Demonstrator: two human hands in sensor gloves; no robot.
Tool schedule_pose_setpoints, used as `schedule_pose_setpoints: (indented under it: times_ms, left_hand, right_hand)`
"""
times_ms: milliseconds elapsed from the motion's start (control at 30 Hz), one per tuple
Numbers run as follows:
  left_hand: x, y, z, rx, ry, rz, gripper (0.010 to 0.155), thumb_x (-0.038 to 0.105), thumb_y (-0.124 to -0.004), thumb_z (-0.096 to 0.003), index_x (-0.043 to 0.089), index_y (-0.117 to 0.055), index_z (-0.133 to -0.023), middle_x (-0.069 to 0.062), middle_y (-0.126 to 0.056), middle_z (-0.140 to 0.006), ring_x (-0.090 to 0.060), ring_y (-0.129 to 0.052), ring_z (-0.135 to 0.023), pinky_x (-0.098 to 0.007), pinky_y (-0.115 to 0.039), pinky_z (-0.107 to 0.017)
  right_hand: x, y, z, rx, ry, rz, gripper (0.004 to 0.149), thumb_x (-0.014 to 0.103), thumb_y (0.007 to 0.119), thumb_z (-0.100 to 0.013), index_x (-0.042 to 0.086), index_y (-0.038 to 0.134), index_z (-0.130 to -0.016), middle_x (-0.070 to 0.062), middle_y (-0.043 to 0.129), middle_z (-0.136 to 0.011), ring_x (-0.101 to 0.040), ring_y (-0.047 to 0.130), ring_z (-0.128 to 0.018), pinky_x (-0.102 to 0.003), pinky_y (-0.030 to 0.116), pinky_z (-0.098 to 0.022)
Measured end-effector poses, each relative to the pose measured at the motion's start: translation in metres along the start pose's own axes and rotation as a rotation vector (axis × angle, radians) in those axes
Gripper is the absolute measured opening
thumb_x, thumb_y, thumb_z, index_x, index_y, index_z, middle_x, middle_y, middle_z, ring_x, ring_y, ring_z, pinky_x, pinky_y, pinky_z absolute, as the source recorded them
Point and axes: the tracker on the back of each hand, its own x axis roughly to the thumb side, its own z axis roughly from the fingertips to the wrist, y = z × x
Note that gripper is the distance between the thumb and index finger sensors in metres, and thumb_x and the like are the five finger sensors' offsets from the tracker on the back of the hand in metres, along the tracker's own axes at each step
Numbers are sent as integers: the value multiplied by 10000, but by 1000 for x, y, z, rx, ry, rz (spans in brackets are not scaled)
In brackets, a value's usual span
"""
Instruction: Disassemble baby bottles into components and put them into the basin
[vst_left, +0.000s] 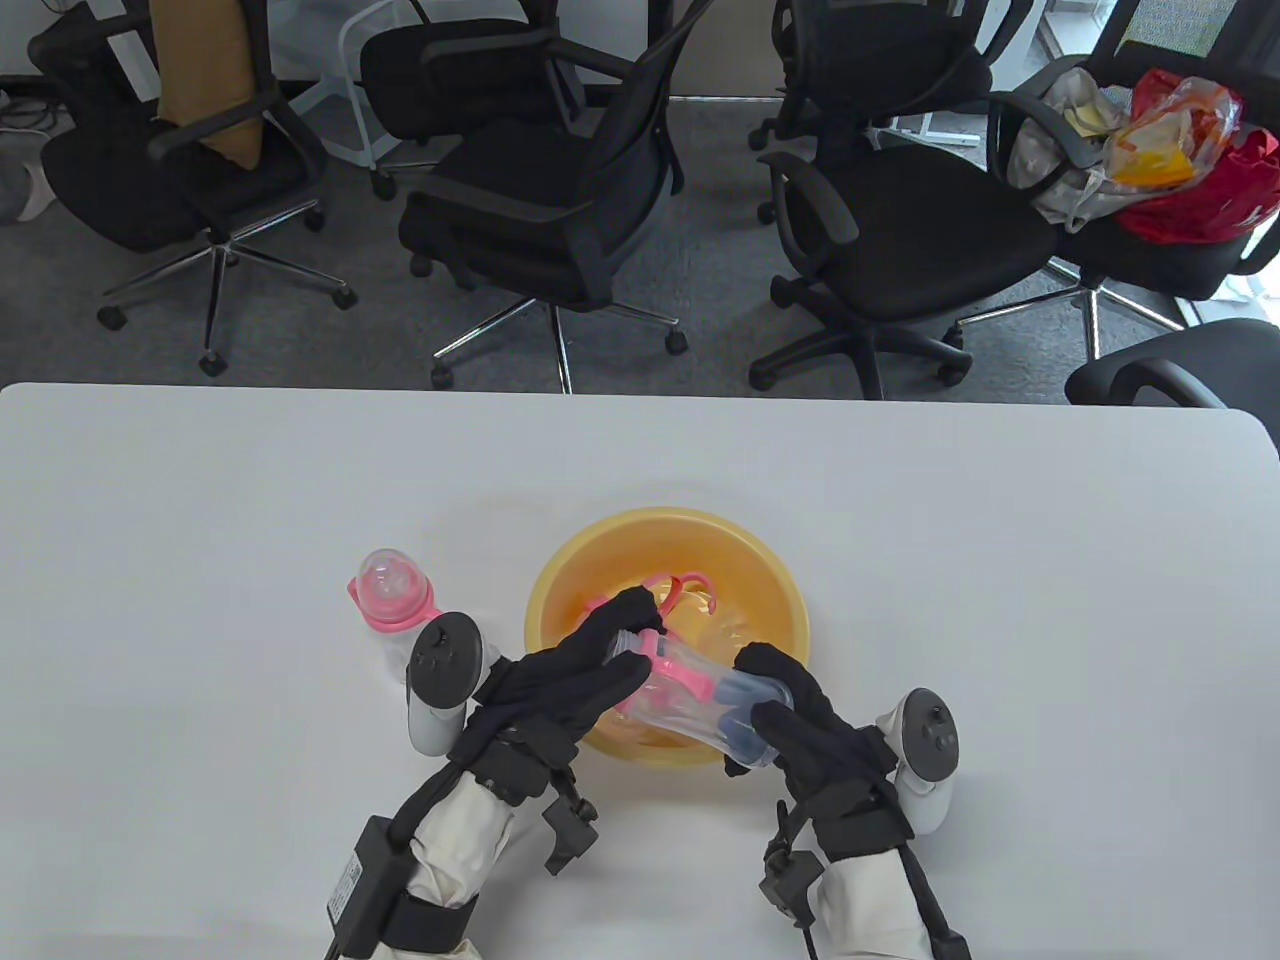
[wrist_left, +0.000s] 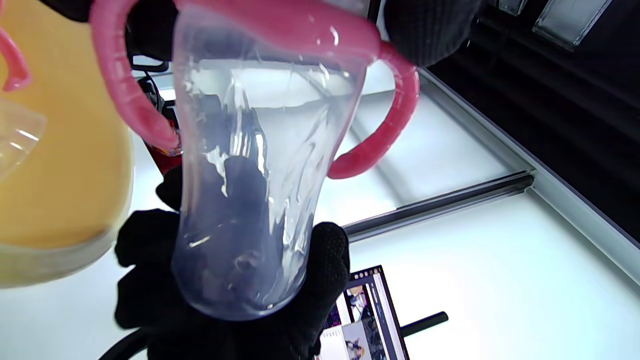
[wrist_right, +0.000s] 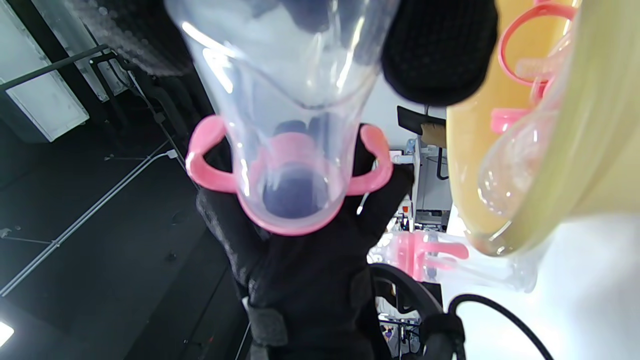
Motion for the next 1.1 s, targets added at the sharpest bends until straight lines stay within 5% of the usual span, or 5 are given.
schedule_pose_setpoints:
  times_ms: [167,367,867,1100]
  left_hand:
    - [0,1,-1,-166,14,-20,784,426,-748,-618,13,-409,-1192,-369,-515,-1135,-576,-705,-947,-730,-644,-625]
    - [5,0,0,-213,38,-133,864,411,-811,-586,-17,-349,-1178,-379,-495,-1130,-569,-717,-942,-703,-676,-621]
    - [4,6,1,-78,3,-129,857,429,-808,-579,-56,-407,-1161,-394,-577,-1085,-546,-791,-866,-690,-690,-609]
    - [5,23,8,137,16,-139,849,429,-783,-594,-69,-390,-1158,-406,-561,-1081,-550,-783,-860,-685,-689,-606]
  right_hand:
    - [-3,-4,1,-6,6,-45,791,563,663,-607,43,361,-1120,-295,529,-1037,-502,694,-699,-437,807,-483]
    - [-4,-3,1,-8,15,-32,789,561,661,-608,38,365,-1118,-296,530,-1036,-505,695,-695,-438,809,-480]
    - [-1,-7,2,-11,9,-34,783,555,654,-615,35,353,-1118,-301,506,-1045,-509,685,-705,-444,799,-494]
    - [2,-23,7,-57,-16,-66,783,562,648,-617,41,352,-1120,-294,510,-1047,-502,689,-706,-435,802,-494]
